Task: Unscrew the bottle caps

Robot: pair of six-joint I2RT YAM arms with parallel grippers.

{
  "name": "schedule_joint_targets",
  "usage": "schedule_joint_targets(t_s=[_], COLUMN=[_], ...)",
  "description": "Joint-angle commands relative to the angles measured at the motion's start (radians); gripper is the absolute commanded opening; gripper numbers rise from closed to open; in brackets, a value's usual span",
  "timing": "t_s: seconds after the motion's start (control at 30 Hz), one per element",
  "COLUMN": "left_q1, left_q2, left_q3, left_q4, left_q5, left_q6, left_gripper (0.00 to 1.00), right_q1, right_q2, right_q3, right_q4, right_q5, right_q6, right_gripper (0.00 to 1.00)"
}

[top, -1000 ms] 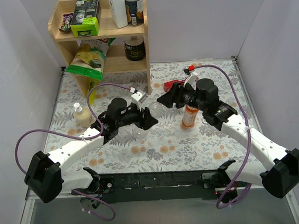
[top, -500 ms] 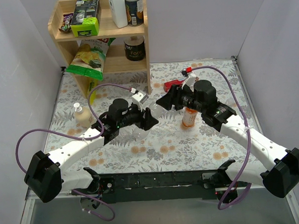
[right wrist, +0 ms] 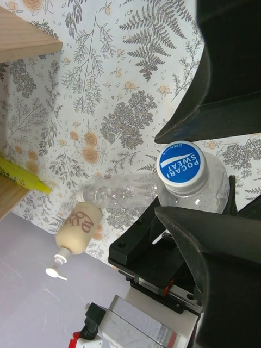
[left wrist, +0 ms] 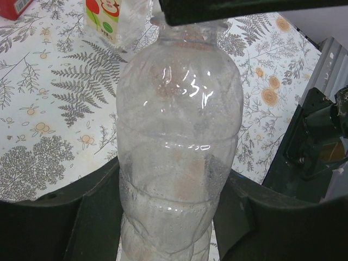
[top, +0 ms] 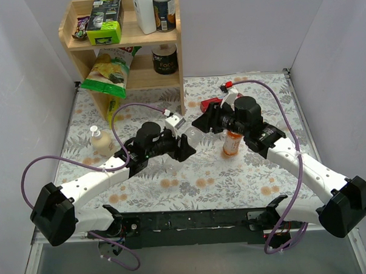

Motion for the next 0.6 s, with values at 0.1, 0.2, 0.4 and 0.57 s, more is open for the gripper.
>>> schedule_joint_targets(t_s=[0.1, 0.2, 0.4, 0.57], left_q1=[-0.01, -0.001, 0.117, 0.165], left_q2=[-0.005, -0.01, -0.036, -0.014], left_q3=[0.039, 0.034, -0.006, -0.042], left_q4=[-0.003, 0.008, 0.167, 0.398], left_q5=[0.011, 0.075, 0.472, 0.779], left_q6=[0.001, -0.013, -0.123, -0.269], left_gripper=[0.27, 0.27, 0.27, 0.27], right_q1=[0.01, -0.005, -0.099, -0.142], right_q2=[-0.013, -0.031, -0.074, -0.1], right_q3=[0.039, 0.029, 0.094, 0.131], right_q4=[0.057, 0.091, 0.143, 0.204], right_q5=[-0.003, -0.039, -0.32, -0.596], right_q6=[-0.019, -0.057, -0.209, -0.249], right_gripper=[0.35, 0.2, 0.1, 0.07])
